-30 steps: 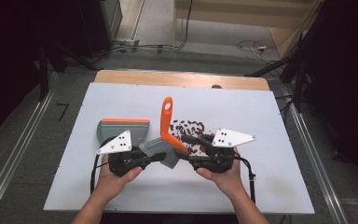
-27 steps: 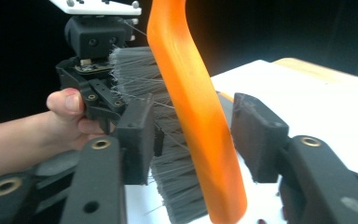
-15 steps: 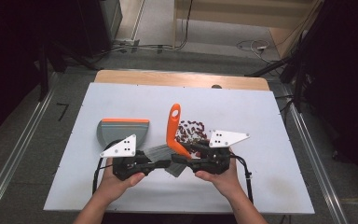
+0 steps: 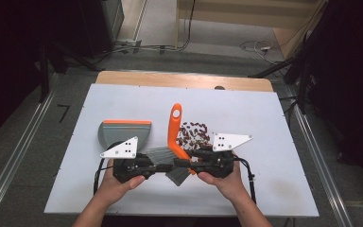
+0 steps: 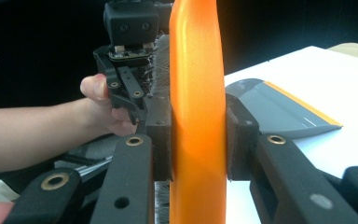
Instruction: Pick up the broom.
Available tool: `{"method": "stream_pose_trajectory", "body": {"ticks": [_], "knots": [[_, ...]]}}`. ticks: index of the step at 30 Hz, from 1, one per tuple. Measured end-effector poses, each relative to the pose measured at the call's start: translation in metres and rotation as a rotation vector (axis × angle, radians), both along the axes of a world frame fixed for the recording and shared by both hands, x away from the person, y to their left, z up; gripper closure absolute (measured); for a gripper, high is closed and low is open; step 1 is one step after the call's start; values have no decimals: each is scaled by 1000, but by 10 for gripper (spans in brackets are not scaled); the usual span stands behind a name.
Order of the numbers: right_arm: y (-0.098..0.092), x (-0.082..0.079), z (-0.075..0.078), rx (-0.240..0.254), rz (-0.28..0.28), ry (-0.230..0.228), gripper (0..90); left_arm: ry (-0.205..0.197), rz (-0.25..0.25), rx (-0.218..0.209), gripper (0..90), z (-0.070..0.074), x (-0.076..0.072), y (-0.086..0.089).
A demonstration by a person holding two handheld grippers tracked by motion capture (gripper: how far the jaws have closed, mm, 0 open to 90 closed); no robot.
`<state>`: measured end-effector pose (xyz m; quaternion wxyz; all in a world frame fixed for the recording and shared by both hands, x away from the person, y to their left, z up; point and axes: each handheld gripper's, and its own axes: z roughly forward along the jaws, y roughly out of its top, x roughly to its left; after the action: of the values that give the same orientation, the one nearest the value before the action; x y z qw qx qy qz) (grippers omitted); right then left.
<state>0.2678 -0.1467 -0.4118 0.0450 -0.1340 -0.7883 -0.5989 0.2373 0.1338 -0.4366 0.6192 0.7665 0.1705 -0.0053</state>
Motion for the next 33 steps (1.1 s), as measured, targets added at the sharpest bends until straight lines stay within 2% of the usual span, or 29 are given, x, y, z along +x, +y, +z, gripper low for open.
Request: {"method": "stream_pose_trajectory", "body": {"ticks": [4, 6, 7, 8, 9, 10, 11, 12, 13, 15, 16, 17, 18, 19, 22, 23, 24, 28, 33], "knots": [[2, -3, 1, -23, -20, -16, 678, 10, 15, -4, 849, -2, 1, 1], [3, -4, 2, -32, -44, -27, 679, 13, 36, -9, 794, -2, 1, 1], [3, -4, 2, -32, -44, -27, 679, 11, 48, -5, 794, -2, 1, 1], [3, -4, 3, -41, -60, -36, 680, 8, 71, 0, 706, -1, 0, 1], [3, -5, 4, -44, -69, -36, 680, 4, 92, 1, 657, -2, 0, 1], [3, -5, 4, -44, -69, -36, 680, 4, 115, 4, 657, -2, 0, 2], [0, -4, 4, -51, -85, -38, 680, 4, 136, 8, 557, -2, 0, 3], [-1, -3, 4, -57, -100, -44, 681, 5, 156, 9, 519, -2, 0, 5], [-1, -3, 4, -57, -100, -44, 681, 7, 183, 14, 519, -3, 0, 7], [-4, -1, 4, -59, -123, -40, 681, 5, 222, 36, 415, -3, 0, 9], [-6, 0, 5, -61, -137, -34, 681, 2, 239, 43, 327, -4, -1, 10], [-9, 2, 4, -67, -159, -34, 681, 0, 253, 48, 288, -4, -1, 11], [-9, 2, 4, -67, -159, -34, 681, -3, 269, 55, 288, -4, -1, 12], [-12, 5, 4, -83, -191, -43, 681, -5, 288, 58, 223, -5, -2, 13], [-16, 7, 4, -96, -221, -47, 681, -3, 317, 67, 172, -5, -2, 16], [-19, 9, 5, -100, -252, -40, 682, -5, 325, 71, 129, -5, -2, 17], [-19, 9, 5, -100, -252, -40, 682, -6, 333, 74, 129, -5, -2, 18], [-28, 13, 8, -123, -326, -44, 681, -6, 362, 73, 22, -5, -2, 24], [-36, 19, 9, -157, -397, -37, 682, -19, 392, 65, 0, -3, -2, 34]]}}
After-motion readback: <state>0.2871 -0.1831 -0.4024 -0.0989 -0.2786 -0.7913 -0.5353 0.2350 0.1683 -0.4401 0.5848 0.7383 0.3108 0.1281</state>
